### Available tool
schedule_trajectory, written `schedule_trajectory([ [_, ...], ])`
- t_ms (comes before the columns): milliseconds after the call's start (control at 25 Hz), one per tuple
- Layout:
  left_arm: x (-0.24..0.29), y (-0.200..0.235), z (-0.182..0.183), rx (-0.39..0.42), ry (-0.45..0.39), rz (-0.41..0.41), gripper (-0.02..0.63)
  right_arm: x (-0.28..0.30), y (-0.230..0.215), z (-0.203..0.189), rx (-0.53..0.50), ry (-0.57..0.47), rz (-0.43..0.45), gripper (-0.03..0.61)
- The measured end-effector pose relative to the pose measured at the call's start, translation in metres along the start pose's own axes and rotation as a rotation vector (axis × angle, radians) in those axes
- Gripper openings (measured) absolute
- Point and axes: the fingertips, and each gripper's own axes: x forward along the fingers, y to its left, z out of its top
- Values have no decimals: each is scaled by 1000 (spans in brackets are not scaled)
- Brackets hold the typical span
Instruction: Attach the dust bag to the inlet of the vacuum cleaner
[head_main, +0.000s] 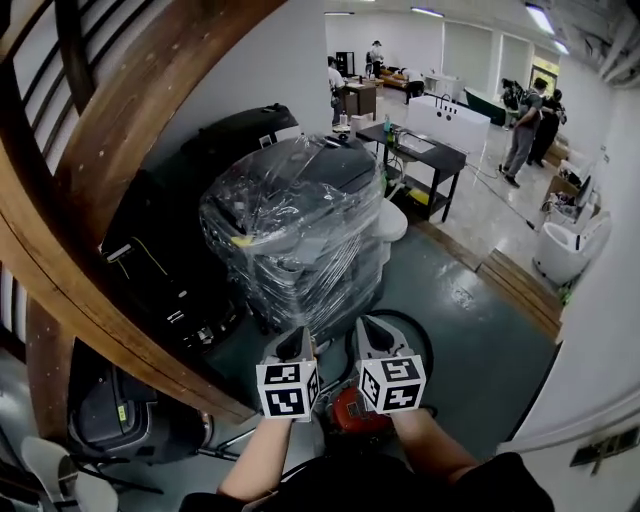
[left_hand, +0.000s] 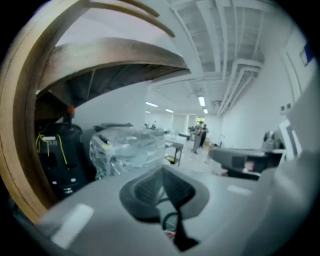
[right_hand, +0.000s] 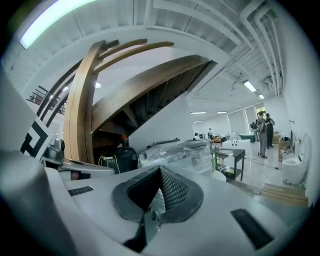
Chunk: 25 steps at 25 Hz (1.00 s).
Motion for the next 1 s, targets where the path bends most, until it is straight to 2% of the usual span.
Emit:
schedule_trajectory([
  [160,-9,1,14,57,-61,25,0,-1,14,15,4,-33,28,-2],
  [280,-13,-1,12,82,-68,45,-2,0,26,12,6,-25,48,-2],
  [640,-14,-13,-3,16,-37,-17,-5,-12,25,-6,1,16,45,-2],
  [840,-10,-25,-6,46,-35,-70,-3,-12,22,-11,2,30,41,-2],
  [1000,-8,-27,-9,79,-35,-78,-3,-8,24,-11,1,28,48,-2],
])
